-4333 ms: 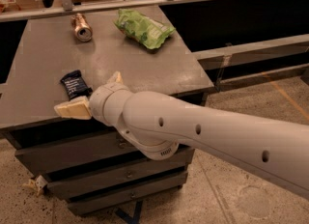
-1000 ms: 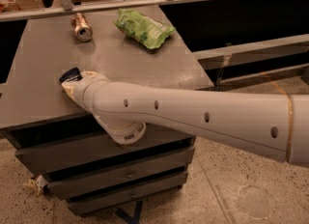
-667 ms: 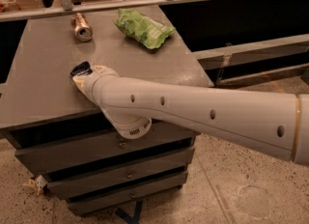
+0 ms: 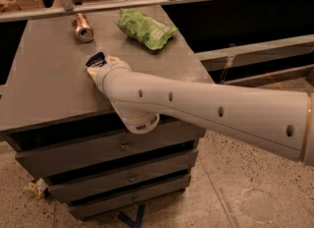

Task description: Move rxbar blueberry near green rice chip bag

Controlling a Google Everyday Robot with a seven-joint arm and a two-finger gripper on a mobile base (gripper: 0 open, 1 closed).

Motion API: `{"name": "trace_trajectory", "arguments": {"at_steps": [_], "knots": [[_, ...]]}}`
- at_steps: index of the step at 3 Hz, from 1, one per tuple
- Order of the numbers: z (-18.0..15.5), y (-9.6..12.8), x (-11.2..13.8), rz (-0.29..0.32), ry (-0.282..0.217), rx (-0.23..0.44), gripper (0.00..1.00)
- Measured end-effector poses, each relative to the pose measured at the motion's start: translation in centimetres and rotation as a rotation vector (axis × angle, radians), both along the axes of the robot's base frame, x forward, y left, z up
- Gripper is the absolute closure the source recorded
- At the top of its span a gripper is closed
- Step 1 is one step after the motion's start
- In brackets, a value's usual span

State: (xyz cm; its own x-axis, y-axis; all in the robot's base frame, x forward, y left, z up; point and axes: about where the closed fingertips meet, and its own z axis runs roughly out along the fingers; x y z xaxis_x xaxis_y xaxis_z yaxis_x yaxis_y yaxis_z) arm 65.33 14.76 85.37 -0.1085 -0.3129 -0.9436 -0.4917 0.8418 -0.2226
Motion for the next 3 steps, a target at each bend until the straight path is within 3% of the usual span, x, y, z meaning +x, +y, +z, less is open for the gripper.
{"name": "trace_trajectory", "arguments": {"at_steps": [3], "knots": [[-0.1, -5.4, 5.3, -0.174, -0.05, -0.061, 1.0]]}}
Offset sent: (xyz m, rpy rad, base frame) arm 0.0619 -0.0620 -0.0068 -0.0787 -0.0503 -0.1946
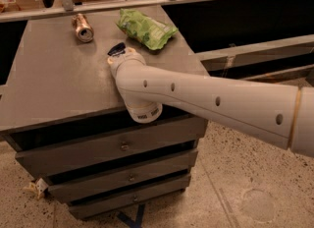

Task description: Move rxbar blueberry near green rice chip bag

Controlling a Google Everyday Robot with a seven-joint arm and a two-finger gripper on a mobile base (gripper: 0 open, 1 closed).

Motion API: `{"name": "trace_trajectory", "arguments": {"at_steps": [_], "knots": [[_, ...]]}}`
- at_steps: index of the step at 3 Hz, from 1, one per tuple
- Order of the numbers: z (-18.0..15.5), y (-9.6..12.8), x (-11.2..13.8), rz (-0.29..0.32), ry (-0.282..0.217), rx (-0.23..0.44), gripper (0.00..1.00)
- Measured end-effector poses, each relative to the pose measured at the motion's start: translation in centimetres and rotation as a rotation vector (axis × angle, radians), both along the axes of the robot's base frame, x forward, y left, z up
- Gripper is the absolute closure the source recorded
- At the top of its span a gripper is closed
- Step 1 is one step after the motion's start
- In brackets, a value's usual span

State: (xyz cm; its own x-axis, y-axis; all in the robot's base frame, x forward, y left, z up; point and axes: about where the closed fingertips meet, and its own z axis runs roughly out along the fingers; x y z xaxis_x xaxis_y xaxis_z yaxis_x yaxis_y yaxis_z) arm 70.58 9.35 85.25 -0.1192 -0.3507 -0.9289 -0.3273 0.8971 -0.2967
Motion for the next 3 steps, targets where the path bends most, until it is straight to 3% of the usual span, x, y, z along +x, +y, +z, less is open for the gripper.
{"name": "trace_trajectory", "arguments": {"at_steps": [2, 3], "knots": [[-0.1, -2.6, 1.8, -0.061, -0.006, -0.024, 1.0], [0.0, -3.5, 2.4, -0.08, -0.001, -0.033, 0.84]]}}
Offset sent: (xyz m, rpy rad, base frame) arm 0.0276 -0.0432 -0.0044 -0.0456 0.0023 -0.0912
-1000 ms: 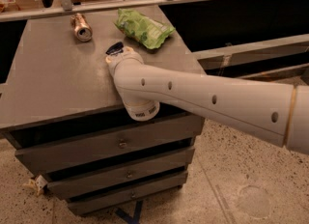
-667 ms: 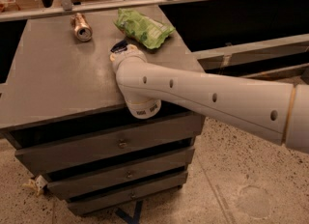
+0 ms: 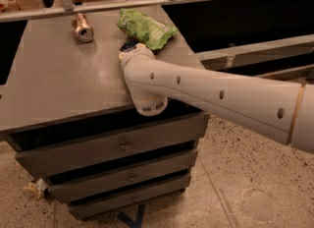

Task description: Move rxbar blueberry near green rice chip bag

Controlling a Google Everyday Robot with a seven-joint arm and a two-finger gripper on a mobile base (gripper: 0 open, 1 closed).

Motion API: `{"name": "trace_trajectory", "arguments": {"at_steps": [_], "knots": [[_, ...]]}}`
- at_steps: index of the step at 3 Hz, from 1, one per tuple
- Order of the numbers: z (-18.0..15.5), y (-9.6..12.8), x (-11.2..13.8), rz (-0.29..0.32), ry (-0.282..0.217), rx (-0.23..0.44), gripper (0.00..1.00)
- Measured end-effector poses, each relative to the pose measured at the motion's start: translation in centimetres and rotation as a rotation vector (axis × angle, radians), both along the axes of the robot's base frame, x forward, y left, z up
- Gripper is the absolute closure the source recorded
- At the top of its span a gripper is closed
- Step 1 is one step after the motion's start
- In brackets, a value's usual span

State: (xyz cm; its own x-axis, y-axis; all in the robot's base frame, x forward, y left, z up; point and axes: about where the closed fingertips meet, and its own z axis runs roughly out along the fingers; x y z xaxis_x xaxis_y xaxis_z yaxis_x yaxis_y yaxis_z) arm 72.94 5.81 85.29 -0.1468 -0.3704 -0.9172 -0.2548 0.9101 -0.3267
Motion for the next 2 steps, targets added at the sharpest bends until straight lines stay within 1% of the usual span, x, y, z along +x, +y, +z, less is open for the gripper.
{"name": "trace_trajectory", "arguments": {"at_steps": [2], "knots": [[0.37, -0.82, 0.45, -0.023, -0.006, -0.006, 0.36]]}}
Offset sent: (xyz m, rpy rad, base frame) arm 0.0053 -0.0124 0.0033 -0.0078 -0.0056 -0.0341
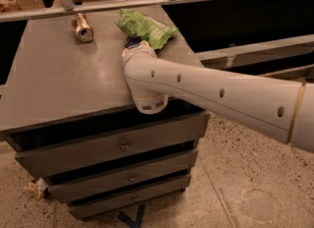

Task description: Move rxbar blueberry near green rice chip bag

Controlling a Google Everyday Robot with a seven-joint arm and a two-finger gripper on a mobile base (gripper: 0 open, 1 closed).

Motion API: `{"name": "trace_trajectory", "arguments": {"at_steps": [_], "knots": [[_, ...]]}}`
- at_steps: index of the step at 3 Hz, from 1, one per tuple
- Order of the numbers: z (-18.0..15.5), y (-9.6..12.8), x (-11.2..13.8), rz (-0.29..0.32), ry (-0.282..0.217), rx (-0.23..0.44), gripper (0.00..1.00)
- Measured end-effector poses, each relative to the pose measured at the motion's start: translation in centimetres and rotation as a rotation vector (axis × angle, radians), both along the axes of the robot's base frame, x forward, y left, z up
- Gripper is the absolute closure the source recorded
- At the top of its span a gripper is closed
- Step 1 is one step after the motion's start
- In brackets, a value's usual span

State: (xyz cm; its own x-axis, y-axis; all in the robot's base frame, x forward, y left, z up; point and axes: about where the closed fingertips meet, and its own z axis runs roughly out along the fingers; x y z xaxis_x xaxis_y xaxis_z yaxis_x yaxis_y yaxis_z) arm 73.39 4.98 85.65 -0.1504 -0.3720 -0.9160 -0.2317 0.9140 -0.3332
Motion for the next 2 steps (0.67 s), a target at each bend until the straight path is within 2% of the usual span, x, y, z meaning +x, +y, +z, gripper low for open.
{"name": "trace_trajectory", "arguments": {"at_steps": [1, 2], "knots": [[0.14, 0.11, -0.08, 0.003, -0.001, 0.0, 0.13], [0.22, 0.2, -0.25, 0.009, 0.0, 0.007, 0.0]]}}
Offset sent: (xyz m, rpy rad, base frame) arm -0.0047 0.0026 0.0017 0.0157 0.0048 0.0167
